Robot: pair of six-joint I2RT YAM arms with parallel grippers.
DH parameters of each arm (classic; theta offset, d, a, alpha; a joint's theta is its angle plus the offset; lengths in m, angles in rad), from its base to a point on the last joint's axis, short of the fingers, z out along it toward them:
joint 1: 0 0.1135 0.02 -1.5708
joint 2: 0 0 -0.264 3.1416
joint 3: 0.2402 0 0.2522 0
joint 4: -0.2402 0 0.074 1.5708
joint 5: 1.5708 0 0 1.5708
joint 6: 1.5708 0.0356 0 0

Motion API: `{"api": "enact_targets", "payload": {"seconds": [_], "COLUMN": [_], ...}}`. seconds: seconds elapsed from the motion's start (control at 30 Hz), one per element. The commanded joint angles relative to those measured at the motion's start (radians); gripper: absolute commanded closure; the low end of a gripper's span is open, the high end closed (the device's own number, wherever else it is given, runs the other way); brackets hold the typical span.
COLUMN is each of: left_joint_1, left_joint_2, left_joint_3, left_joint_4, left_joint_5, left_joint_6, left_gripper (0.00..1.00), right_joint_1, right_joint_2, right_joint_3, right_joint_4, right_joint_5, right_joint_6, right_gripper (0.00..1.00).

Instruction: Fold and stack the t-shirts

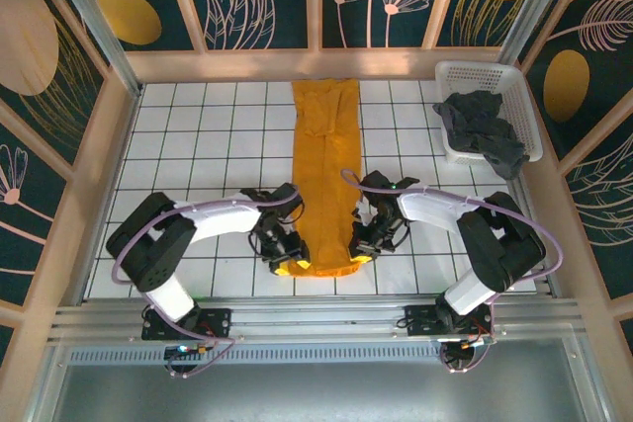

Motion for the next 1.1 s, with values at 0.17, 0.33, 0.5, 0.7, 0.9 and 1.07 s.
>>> {"api": "enact_targets", "payload": {"seconds": [0.17, 0.33, 0.5, 0.7, 0.9, 1.07], "left_joint_1": [-0.021, -0.013, 0.070, 0.197, 0.276, 0.336], "left_joint_2": [0.057, 0.021, 0.021, 0.084, 0.210, 0.319], "left_joint_3": [0.085, 0.187, 0.316, 0.496, 0.680, 0.786], "left_joint_4": [-0.058, -0.136, -0.190, -0.167, -0.110, -0.052], "left_joint_5": [-0.092, -0.165, -0.223, -0.238, -0.239, -0.195], "left_joint_6": [0.057, 0.071, 0.079, 0.083, 0.059, 0.045], "left_gripper": [1.00, 1.00, 1.00, 1.00, 1.00, 1.00], "right_joint_1": [0.001, -0.034, -0.128, -0.228, -0.278, -0.308], "right_joint_2": [-0.017, -0.051, -0.021, 0.134, 0.320, 0.459], "right_joint_3": [-0.022, 0.031, 0.168, 0.426, 0.693, 0.883], "right_joint_4": [-0.020, -0.042, -0.095, -0.130, -0.126, -0.136], "right_joint_5": [-0.009, 0.026, 0.083, 0.136, 0.181, 0.202], "right_joint_6": [-0.024, -0.003, -0.002, 0.016, 0.044, 0.055], "right_gripper": [1.00, 1.00, 1.00, 1.00, 1.00, 1.00]}}
